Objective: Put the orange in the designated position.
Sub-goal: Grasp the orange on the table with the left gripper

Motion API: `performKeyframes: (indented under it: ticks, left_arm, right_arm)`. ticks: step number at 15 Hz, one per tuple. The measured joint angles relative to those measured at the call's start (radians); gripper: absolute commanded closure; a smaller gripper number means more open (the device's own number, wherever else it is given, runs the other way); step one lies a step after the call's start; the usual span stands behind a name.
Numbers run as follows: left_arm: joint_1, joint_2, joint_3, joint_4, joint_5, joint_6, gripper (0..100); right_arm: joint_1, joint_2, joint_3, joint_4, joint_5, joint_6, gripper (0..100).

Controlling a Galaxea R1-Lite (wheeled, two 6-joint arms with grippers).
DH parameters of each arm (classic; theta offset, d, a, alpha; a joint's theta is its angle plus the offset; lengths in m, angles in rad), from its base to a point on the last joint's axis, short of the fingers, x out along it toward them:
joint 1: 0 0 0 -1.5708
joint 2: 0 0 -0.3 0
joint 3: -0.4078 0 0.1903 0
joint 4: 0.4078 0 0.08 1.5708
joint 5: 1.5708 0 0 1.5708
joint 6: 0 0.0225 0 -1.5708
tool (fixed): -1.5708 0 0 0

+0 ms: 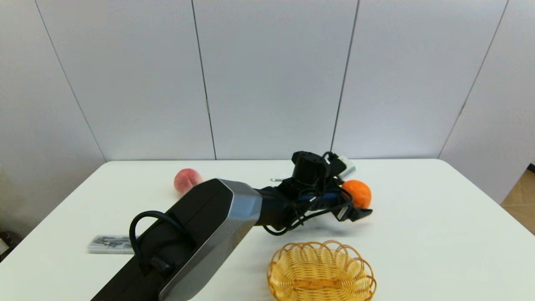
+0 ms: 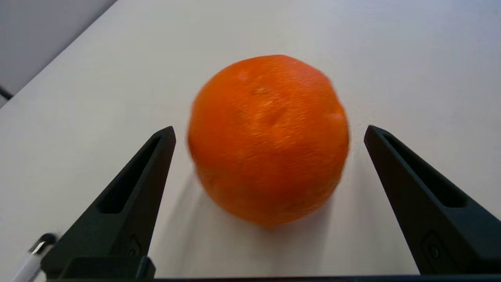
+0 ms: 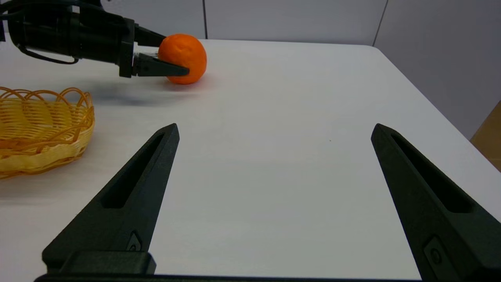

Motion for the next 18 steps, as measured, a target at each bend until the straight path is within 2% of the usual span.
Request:
performKeyframes:
  ticks: [7, 18]
  left_arm:
    - [-0.003, 0.018, 0.0, -0.064, 0.0, -0.006, 0]
    - [-0.003, 0.033, 0.0, -0.087, 0.0, -0.013, 0]
  right_arm:
    - [0.0, 0.0, 0.0, 0.0, 0.0, 0.0, 0]
    - [0.0, 0.0, 0.0, 0.0, 0.0, 0.0, 0]
